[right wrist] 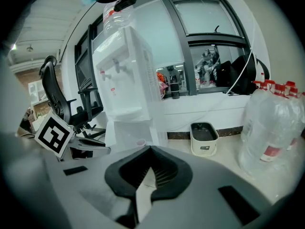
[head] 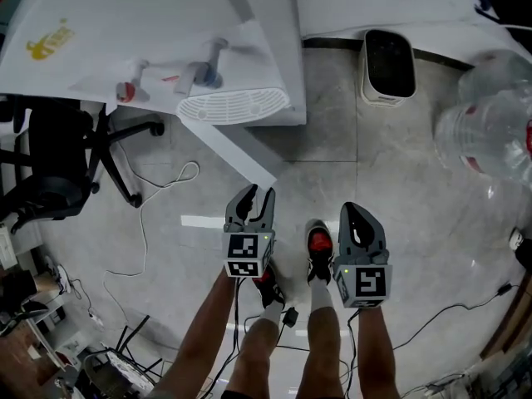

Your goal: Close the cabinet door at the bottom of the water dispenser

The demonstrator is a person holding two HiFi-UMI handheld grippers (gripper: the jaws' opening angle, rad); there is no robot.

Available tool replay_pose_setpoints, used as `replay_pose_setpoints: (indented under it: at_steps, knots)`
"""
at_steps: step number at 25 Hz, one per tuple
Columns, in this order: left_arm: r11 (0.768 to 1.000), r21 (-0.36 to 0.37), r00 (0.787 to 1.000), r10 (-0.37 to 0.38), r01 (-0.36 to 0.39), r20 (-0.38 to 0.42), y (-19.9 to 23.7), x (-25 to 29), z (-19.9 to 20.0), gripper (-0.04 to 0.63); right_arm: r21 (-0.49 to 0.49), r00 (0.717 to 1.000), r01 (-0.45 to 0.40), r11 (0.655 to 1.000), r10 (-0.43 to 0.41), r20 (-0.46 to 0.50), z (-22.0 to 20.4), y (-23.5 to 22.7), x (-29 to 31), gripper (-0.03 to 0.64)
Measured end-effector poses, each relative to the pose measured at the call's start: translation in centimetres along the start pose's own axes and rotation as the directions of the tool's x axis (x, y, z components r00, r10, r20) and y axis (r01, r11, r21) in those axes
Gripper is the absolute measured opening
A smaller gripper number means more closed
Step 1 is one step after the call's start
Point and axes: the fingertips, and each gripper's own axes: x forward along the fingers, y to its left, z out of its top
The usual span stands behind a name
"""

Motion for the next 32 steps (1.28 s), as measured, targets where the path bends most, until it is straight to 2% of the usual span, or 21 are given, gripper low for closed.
replay_pose_setpoints:
  at_steps: [14,23,25,27,32]
  knots:
    - [1.0,0.004,1.0,0.013,-0.013,0.004,-2.0,3.8,3.3,0.138,0.026,1.0,0.018,0.999,-0.019,0.006,0.8,-4.2,0.9,0.015]
    - [0.999,-0.037,0.999,0.039,-0.039,0.014,-2.3,6.5,5.6,0.128,0.041,0.999,0.034,0.999,-0.034,0.001,1.2,-6.6,1.4,0.015]
    - [0.997,-0.043,0.998,0.058,-0.058,0.012,-2.0,7.0,6.2,0.119,0.051,0.999,0.041,0.998,-0.041,0.002,1.4,-7.3,1.5,0.015]
    - [0.995,-0.051,0.996,0.087,-0.086,0.011,-1.7,7.5,6.7,0.059,0.057,0.999,0.049,0.997,-0.049,0.003,1.7,-8.0,1.6,0.015]
    - [0.996,-0.028,0.996,0.087,-0.086,0.019,-1.8,8.8,8.0,0.058,0.045,0.998,0.055,0.997,-0.056,0.009,2.0,-9.4,2.0,0.015]
